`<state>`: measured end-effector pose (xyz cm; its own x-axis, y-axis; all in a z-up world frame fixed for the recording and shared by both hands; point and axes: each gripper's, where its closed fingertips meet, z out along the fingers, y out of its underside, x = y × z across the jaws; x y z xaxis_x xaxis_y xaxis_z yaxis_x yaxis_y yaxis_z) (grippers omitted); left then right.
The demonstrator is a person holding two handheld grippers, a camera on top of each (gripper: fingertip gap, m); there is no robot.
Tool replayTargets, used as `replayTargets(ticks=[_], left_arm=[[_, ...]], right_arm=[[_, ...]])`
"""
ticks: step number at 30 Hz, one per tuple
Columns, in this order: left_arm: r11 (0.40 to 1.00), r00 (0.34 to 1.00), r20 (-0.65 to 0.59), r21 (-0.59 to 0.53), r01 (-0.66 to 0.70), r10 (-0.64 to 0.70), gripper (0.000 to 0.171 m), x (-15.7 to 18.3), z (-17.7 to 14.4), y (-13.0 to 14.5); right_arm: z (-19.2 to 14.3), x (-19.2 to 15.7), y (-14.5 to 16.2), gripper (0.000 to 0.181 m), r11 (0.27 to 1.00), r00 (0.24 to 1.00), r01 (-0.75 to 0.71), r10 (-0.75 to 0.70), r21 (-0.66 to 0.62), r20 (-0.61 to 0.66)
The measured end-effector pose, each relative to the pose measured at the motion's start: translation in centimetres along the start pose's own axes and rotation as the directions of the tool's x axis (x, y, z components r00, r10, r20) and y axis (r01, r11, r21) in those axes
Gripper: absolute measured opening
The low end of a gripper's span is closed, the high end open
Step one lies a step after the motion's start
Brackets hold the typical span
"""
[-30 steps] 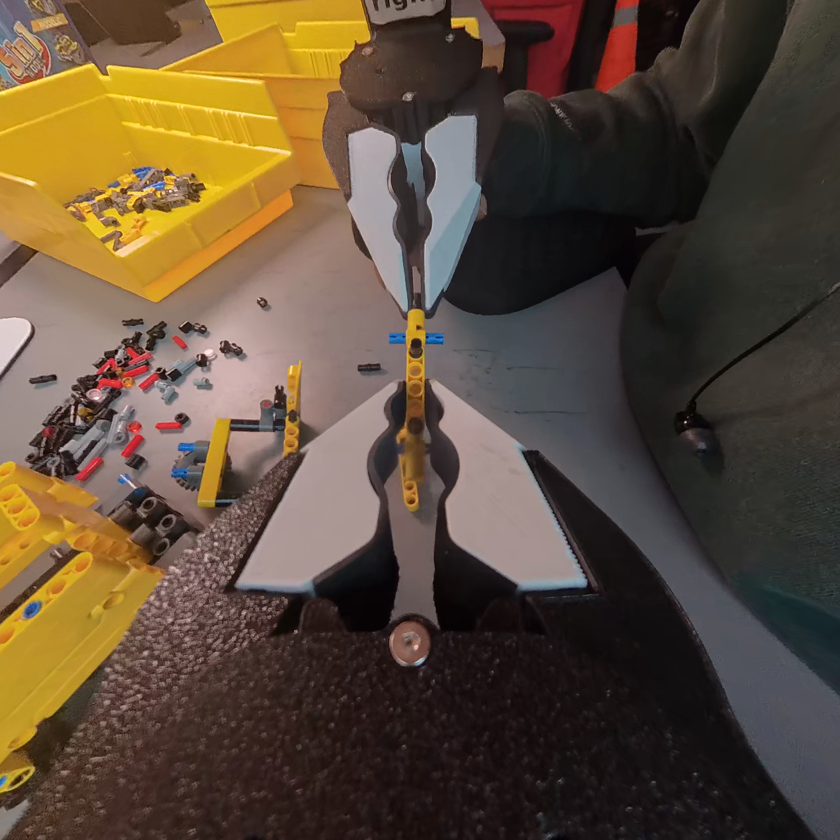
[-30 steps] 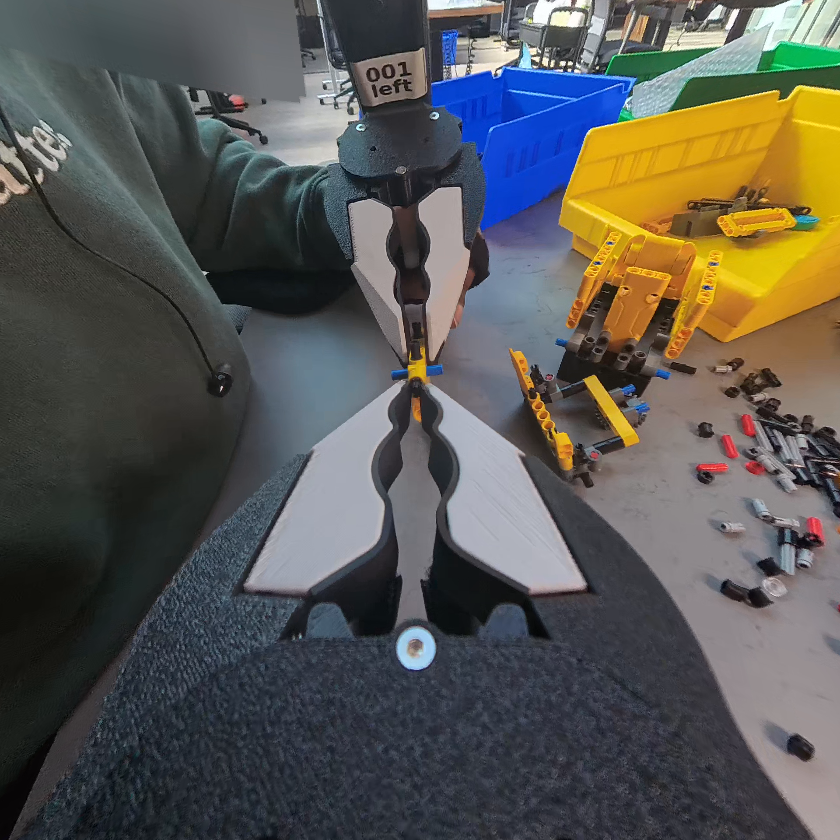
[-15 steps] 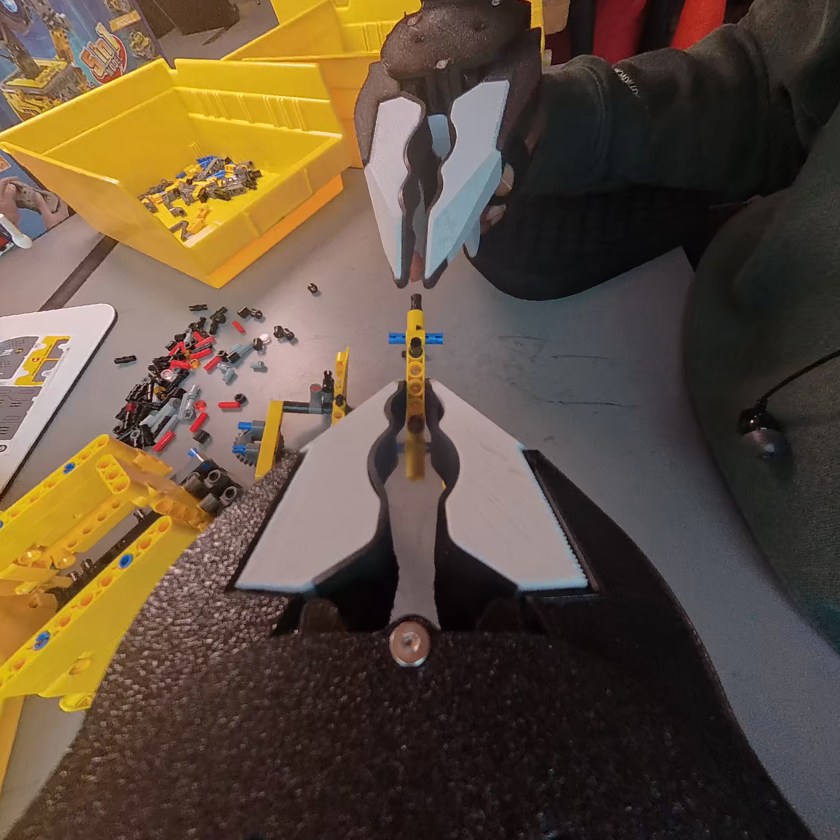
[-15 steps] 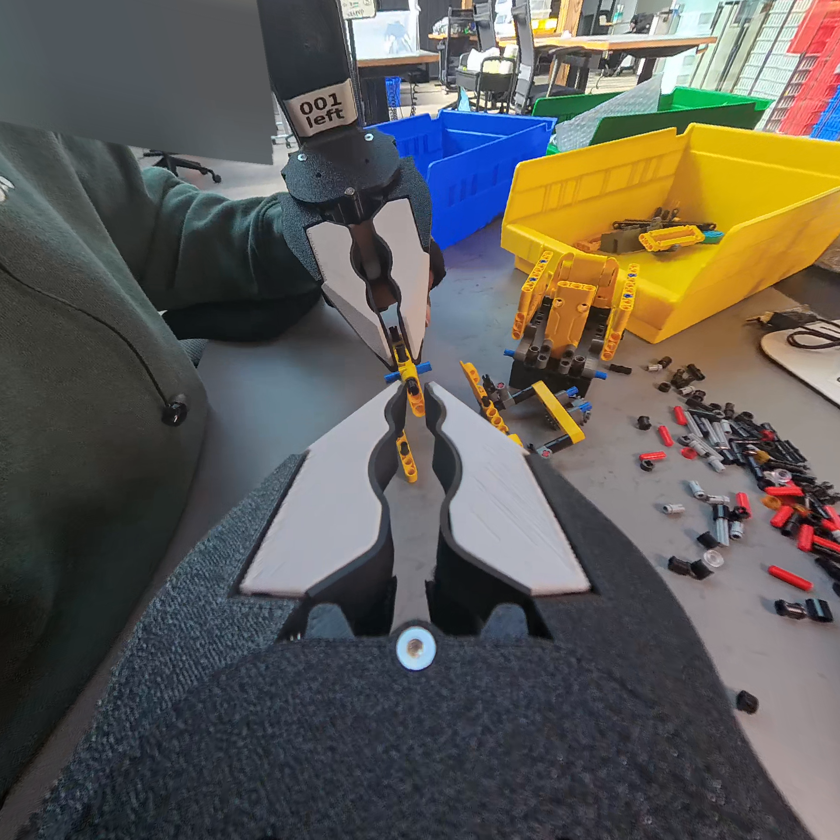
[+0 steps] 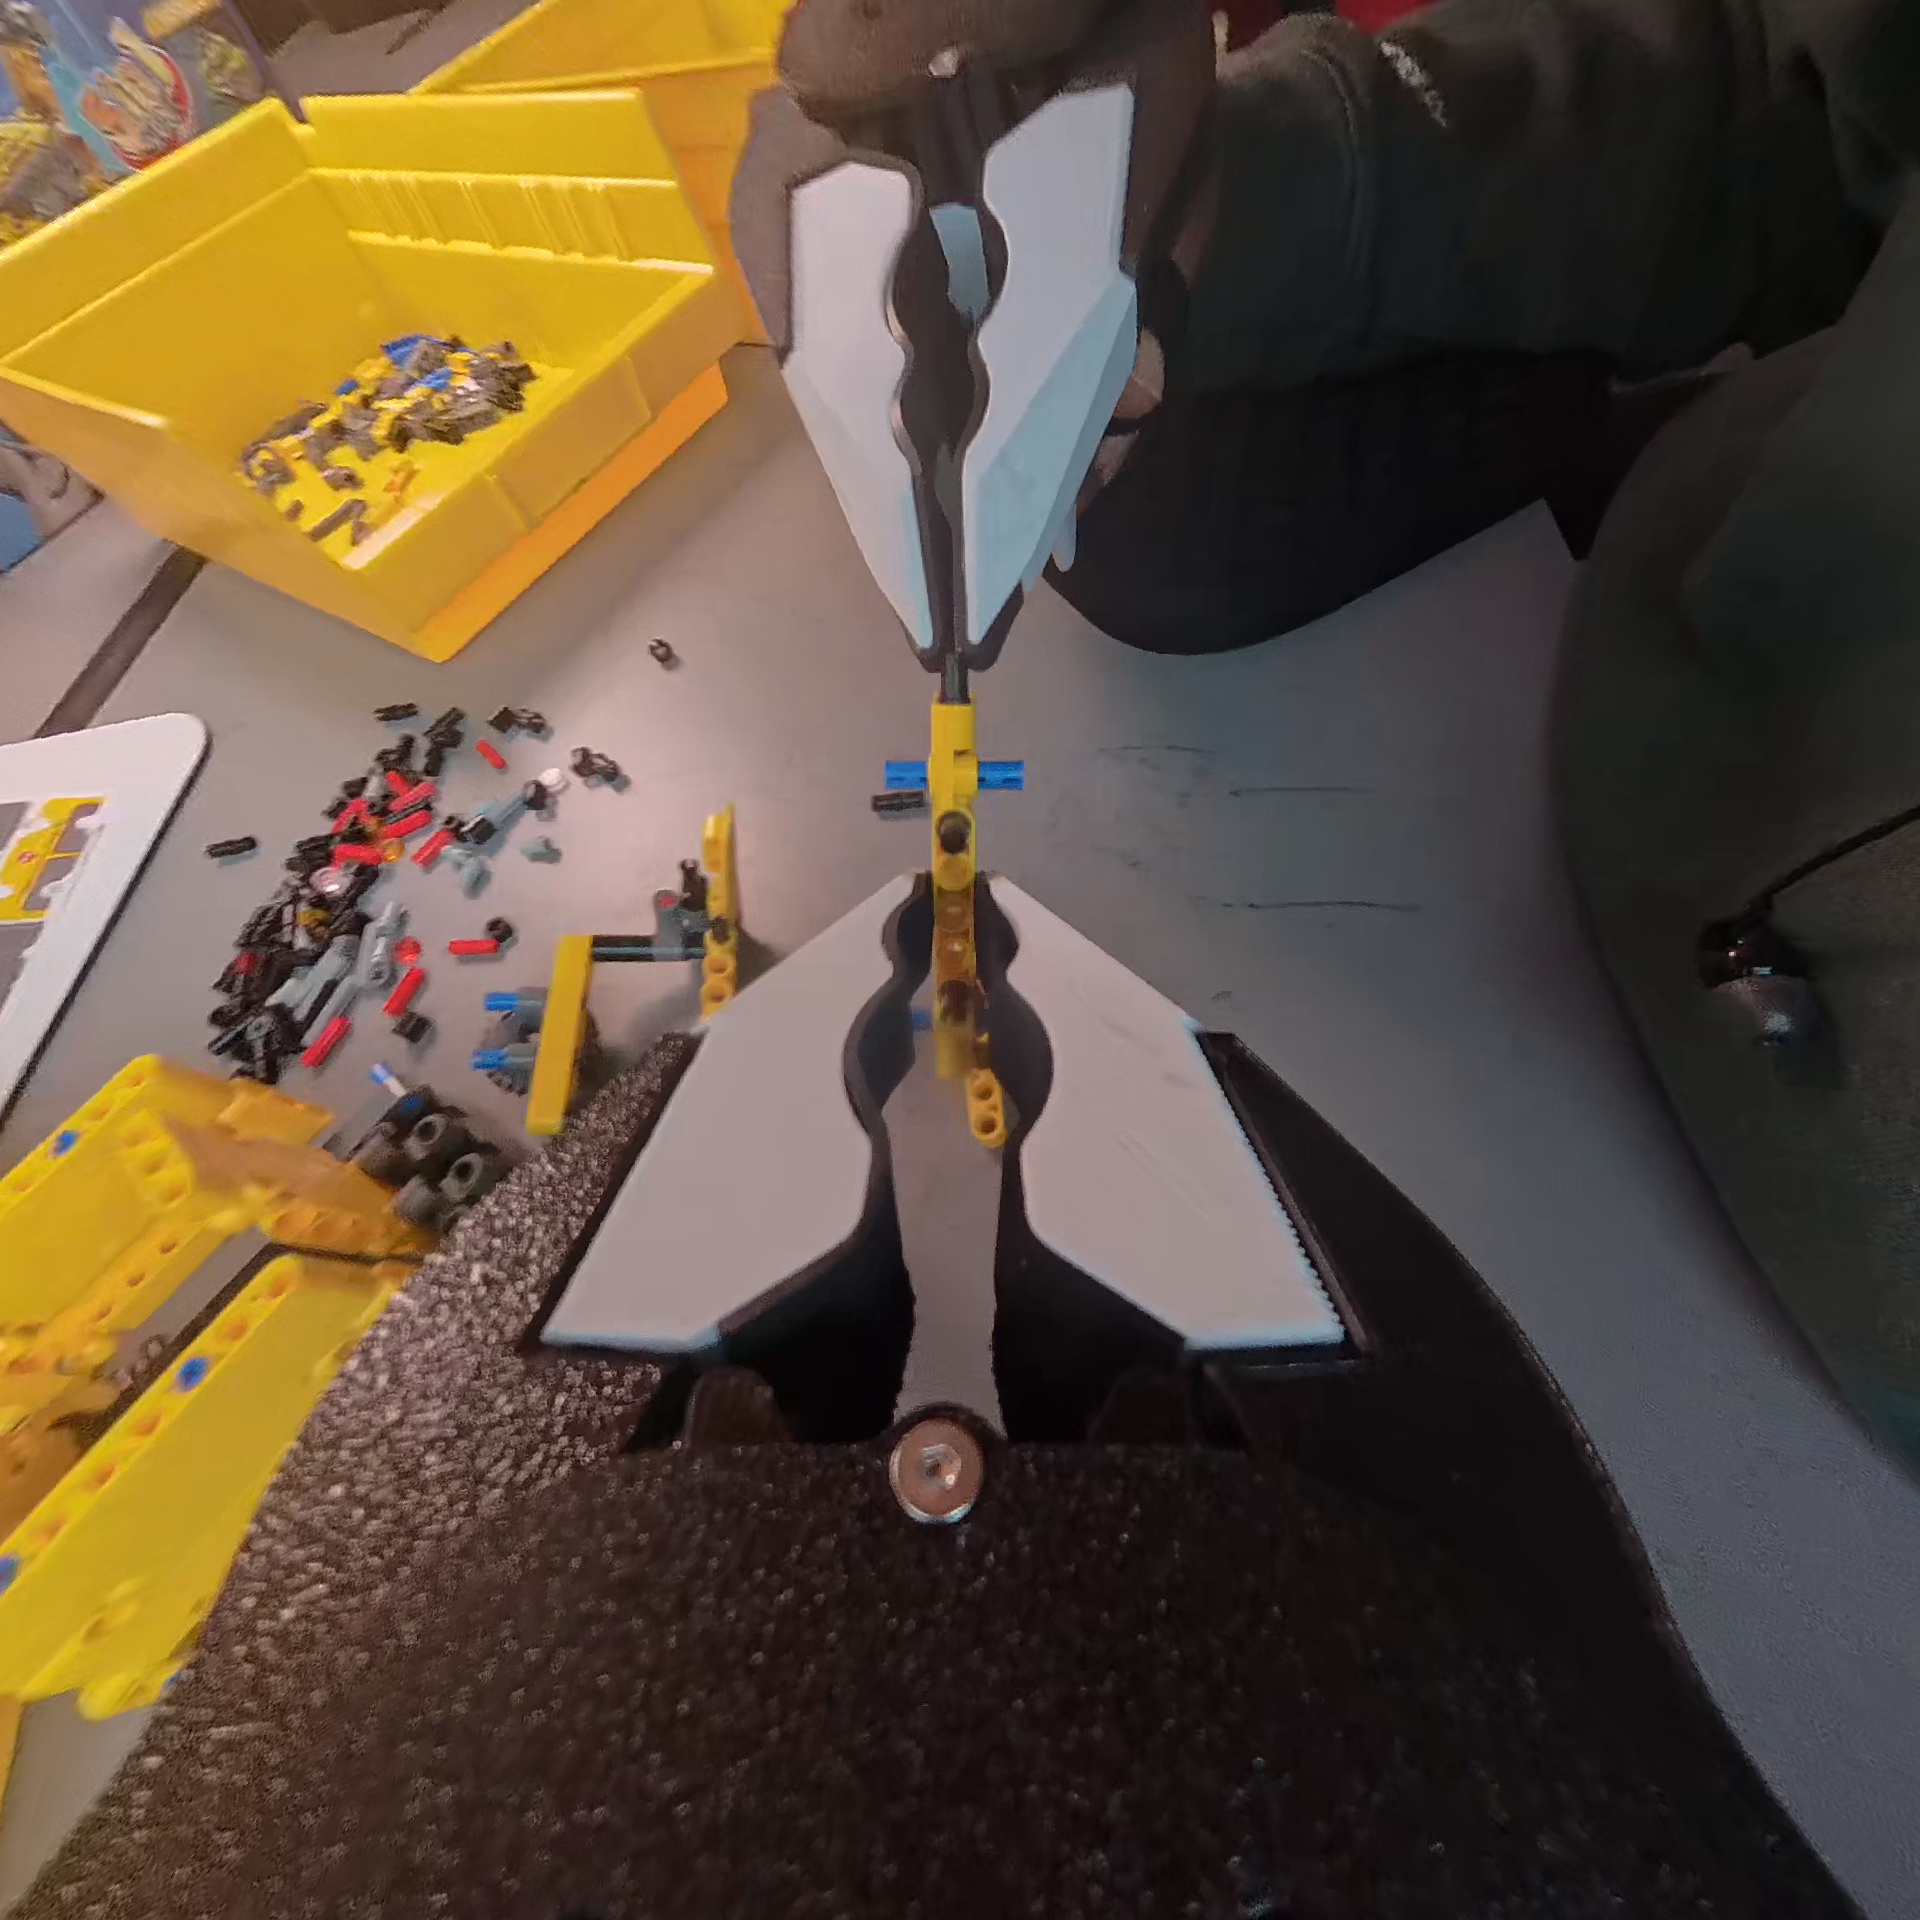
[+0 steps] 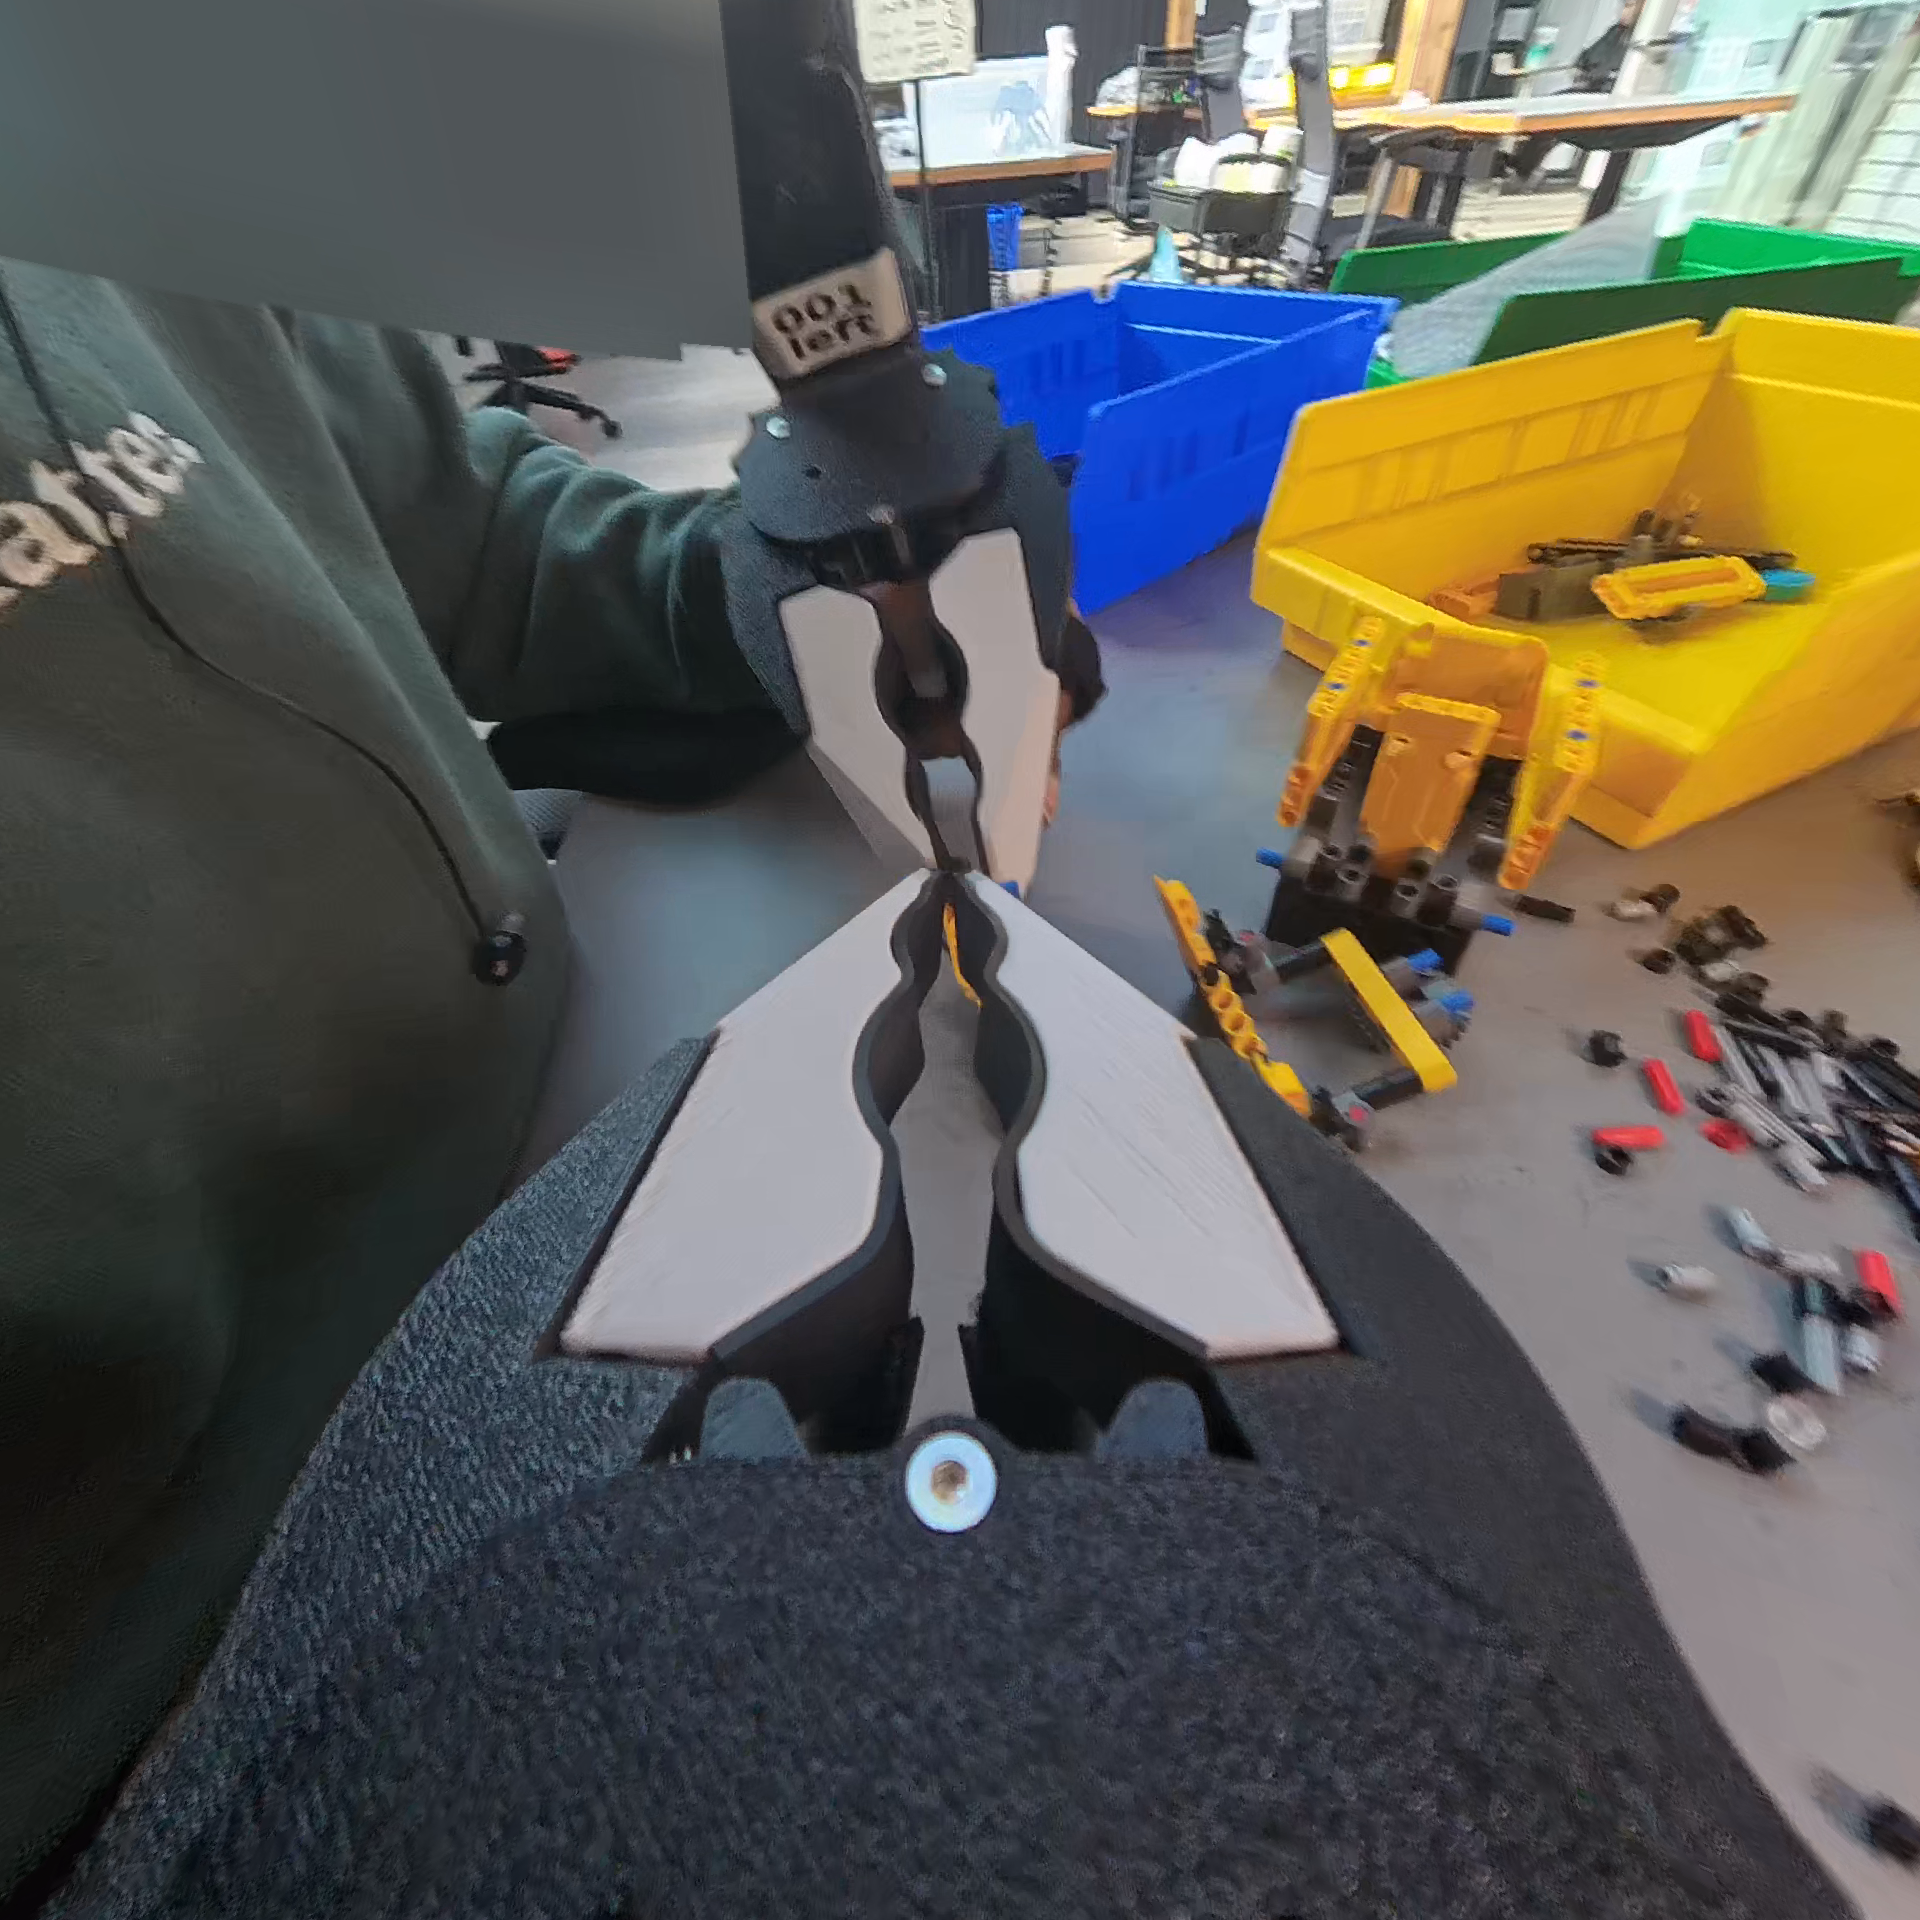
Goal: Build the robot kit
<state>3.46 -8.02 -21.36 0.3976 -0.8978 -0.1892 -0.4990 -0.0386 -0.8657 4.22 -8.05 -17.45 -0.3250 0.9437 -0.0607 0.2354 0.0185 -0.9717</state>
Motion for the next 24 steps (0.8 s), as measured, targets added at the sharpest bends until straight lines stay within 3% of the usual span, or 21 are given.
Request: replayTargets(ticks=[1, 3, 5, 9, 13, 20, 22, 24], left_arm=[[1.000, 0.999, -0.036, 0.003, -0.009, 0.009, 0.006, 0.9, 0.7, -0.2], [0.999, 0.999, -0.043, 0.035, -0.018, 0.020, 0.006, 1.1, 1.1, -1.3], [0.997, 1.000, -0.010, 0.073, 0.026, -0.026, 0.006, -0.6, -0.1, -2.0], [0.997, 0.995, 0.102, -0.073, 0.005, 0.003, 0.006, -2.7, -0.7, 1.2], [0.967, 0.982, 0.164, -0.248, -0.056, 0.099, 0.006, -3.8, -0.5, 3.9], [0.952, 0.976, 0.143, -0.283, -0.121, 0.166, 0.006, -2.7, 0.4, 3.1], [0.955, 0.975, 0.138, -0.265, -0.133, 0.174, 0.006, -2.4, 0.4, 2.6], [0.964, 0.976, 0.150, -0.235, -0.121, 0.159, 0.007, -2.7, -0.1, 2.3]], right_arm=[[0.7, -1.2, -0.4, 0.000, 1.000, 0.999, 0.011, -0.011, 0.002, 0.047], [1.5, -1.6, -1.1, 0.000, 0.991, 0.991, 0.131, -0.131, -0.032, -0.001], [-0.2, -0.4, -2.4, 0.000, 0.995, 0.994, 0.097, -0.095, 0.029, -0.051], [-2.8, 2.4, -1.0, 0.002, 0.997, 0.984, 0.076, -0.070, 0.028, -0.166], [-2.5, 4.1, 1.7, 0.046, 0.985, 0.963, 0.105, -0.135, -0.137, -0.234], [1.3, 2.5, 2.1, 0.033, 0.953, 0.944, 0.230, -0.267, -0.195, -0.192], [2.2, 2.2, 1.7, 0.010, 0.937, 0.924, 0.292, -0.329, -0.194, -0.198], [2.0, 2.1, 1.9, 0.007, 0.925, 0.916, 0.315, -0.355, -0.211, -0.186]])
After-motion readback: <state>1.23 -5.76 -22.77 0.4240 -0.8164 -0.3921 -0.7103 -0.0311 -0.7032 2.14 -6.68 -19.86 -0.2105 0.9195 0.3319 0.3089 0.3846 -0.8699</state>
